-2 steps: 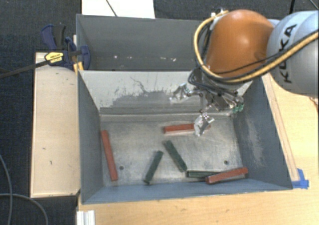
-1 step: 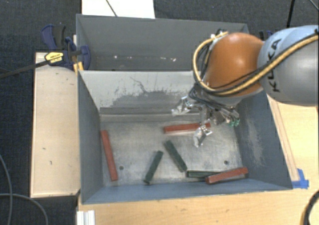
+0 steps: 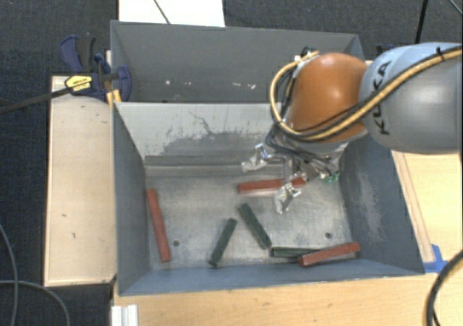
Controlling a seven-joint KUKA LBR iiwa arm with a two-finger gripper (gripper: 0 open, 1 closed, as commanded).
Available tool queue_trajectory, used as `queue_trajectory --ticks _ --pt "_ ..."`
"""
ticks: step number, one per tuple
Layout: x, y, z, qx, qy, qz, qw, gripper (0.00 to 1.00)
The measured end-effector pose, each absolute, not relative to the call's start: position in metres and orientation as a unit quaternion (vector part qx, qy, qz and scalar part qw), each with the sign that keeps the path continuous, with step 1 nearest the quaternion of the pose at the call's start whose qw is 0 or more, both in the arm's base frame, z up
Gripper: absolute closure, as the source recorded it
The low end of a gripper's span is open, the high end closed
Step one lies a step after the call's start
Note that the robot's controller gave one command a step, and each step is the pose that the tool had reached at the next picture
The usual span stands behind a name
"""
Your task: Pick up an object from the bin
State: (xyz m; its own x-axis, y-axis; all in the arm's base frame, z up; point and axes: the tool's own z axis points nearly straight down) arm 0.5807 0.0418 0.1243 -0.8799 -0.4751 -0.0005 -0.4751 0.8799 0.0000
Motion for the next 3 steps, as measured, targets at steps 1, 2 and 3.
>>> queue_trajectory --ticks 1,2,3 --pt "0.595 0.036 0.076 -0.239 0.971 0.000 0.007 1.00" --pt "0.595 0.036 0.076 -0.239 0.971 0.000 0.007 1.00" --pt "0.590 0.054 0.206 -0.293 0.956 0.000 0.001 1.00"
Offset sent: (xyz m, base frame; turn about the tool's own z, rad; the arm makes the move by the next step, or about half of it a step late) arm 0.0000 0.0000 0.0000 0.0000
